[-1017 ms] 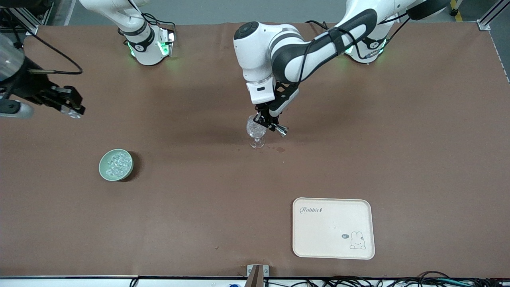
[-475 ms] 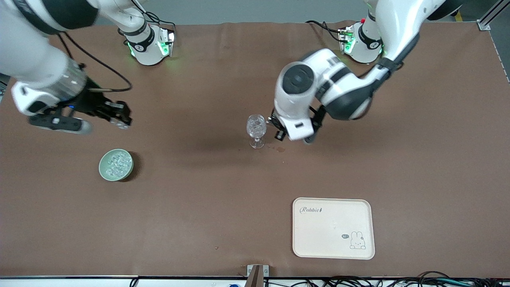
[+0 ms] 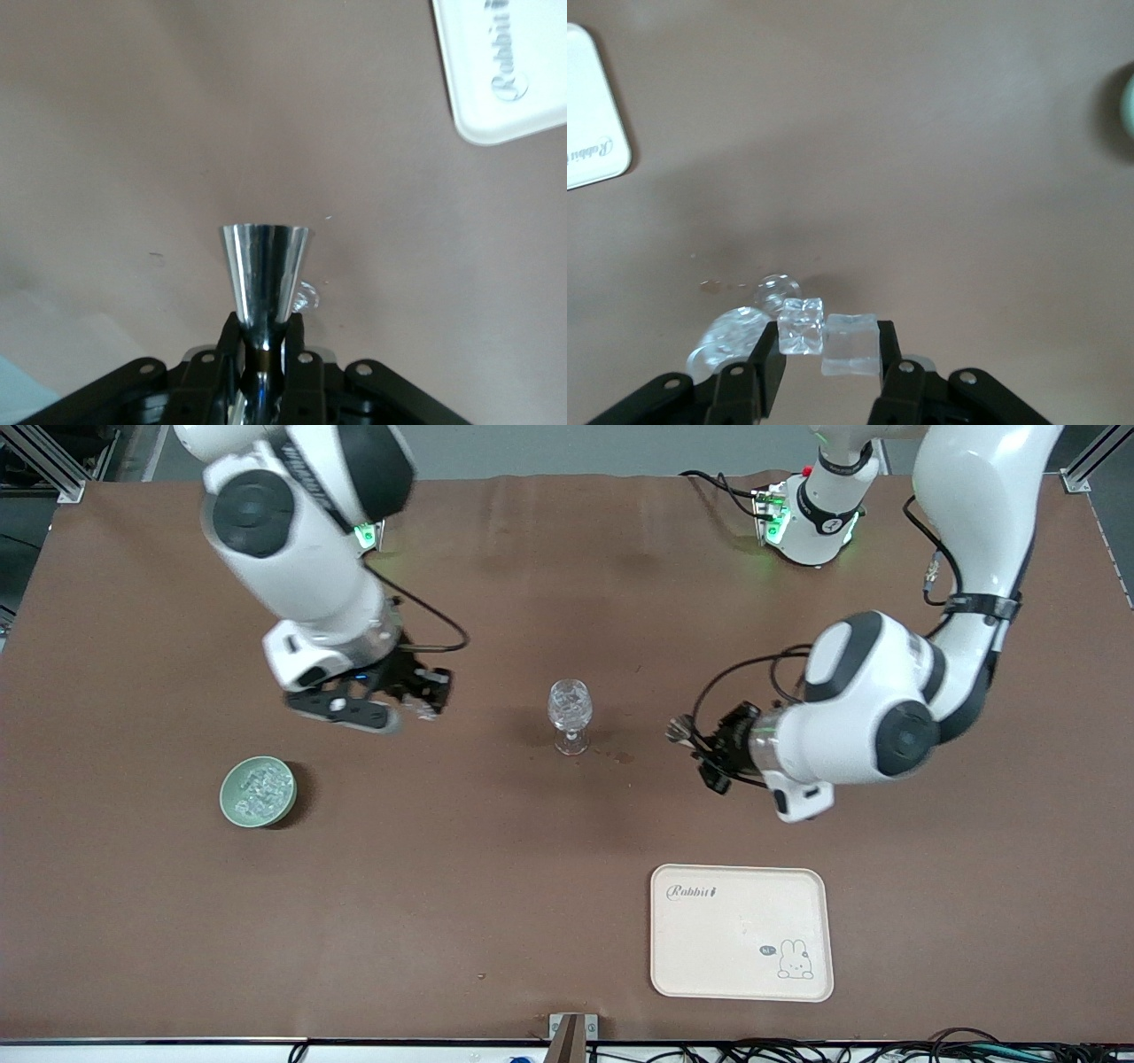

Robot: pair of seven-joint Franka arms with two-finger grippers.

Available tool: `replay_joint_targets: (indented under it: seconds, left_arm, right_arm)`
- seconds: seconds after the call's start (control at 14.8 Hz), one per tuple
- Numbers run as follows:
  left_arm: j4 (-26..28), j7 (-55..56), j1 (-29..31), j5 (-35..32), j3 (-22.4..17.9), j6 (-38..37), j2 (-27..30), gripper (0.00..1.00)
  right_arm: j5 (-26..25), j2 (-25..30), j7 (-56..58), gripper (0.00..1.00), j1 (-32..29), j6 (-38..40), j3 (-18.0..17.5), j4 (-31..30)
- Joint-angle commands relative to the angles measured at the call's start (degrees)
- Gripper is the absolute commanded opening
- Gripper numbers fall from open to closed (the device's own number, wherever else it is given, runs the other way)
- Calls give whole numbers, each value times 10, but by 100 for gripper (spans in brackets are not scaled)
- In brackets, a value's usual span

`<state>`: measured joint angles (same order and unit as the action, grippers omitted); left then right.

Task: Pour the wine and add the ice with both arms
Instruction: 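Carry the ice toward the glass with the right gripper while the left gripper withdraws, then drop the ice into the glass while the left gripper carries the jigger to the tray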

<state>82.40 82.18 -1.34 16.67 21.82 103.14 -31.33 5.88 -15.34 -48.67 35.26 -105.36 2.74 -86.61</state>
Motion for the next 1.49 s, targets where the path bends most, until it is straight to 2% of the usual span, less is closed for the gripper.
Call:
replay_joint_targets:
  seconds: [0.0,0.2,0.41,0.54,0.75,0.95,1.08,1.22,1.42]
  left_arm:
    - [-14,-55,-8,93,-71,21,-17,1]
    - [-50,-81,-9,144,-111,65,-68,1]
    - [-90,-90,-6,176,-114,127,-121,1]
    - [-106,-106,0,242,-119,152,-146,1]
    - [-145,-120,-6,362,-160,184,-195,1]
    - [-154,-142,-3,424,-166,258,-229,1]
    - [-187,-146,-3,468,-165,285,-267,2]
    - [-194,-146,-2,511,-166,311,-278,3]
    - [-201,-150,-6,529,-163,335,-297,6]
  right_arm:
    - [3,-29,-77,3,56,-34,8,5]
    - [0,-56,-130,3,99,-63,9,6]
    - [-3,-72,-163,3,126,-71,9,6]
    - [-6,-83,-172,4,138,-72,9,6]
    - [-15,-100,-173,4,147,-76,9,7]
    - [-17,-112,-185,4,149,-93,9,8]
    - [-18,-118,-185,4,148,-94,10,13]
    - [-24,-133,-186,4,148,-94,10,23]
    - [-25,-133,-186,4,147,-93,10,23]
